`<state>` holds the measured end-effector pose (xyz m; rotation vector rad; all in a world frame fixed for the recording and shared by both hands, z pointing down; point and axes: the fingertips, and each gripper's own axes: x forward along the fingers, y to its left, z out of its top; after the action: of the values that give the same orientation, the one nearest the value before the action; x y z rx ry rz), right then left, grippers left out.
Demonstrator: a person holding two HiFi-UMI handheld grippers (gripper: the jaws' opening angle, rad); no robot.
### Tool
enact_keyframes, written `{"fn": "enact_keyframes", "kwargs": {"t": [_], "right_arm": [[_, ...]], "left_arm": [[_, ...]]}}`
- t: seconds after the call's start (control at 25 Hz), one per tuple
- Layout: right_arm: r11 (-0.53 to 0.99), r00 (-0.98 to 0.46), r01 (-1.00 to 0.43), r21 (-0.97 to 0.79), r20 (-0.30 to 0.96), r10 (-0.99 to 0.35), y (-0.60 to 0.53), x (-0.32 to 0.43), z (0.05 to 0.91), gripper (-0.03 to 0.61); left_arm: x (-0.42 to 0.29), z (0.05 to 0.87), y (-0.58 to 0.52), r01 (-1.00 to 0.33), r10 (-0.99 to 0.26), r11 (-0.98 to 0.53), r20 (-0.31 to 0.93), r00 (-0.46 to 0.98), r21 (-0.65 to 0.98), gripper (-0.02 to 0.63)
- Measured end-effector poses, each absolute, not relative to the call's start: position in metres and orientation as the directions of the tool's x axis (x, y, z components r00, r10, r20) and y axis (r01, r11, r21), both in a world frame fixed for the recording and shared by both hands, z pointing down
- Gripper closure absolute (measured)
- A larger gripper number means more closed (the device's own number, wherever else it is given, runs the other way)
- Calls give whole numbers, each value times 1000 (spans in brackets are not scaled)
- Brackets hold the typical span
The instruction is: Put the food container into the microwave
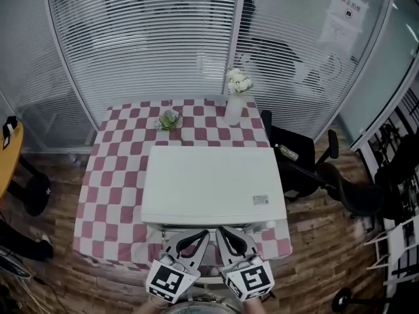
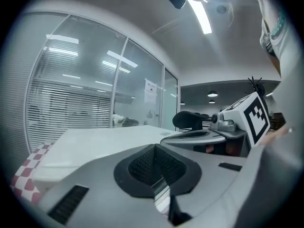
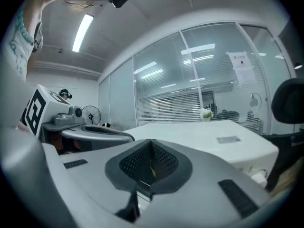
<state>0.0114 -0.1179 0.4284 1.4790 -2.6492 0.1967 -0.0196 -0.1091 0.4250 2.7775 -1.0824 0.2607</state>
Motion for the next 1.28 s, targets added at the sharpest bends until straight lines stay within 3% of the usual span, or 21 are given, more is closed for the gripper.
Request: {"fn": "enact_keyframes", "kwargs": {"t": [0.6,1.28], "right_arm": [[592,-593,-805,-24,49,-804,-114,-12,369,586],[603,-602,-798,-18,87,-794,-115,-18,378,586]], "left_arm": [[-35,373,-109,-736,-731,-677,93,676,23,601],[-37,381,-112,-747,-741,-665,127,660,4,601]]}}
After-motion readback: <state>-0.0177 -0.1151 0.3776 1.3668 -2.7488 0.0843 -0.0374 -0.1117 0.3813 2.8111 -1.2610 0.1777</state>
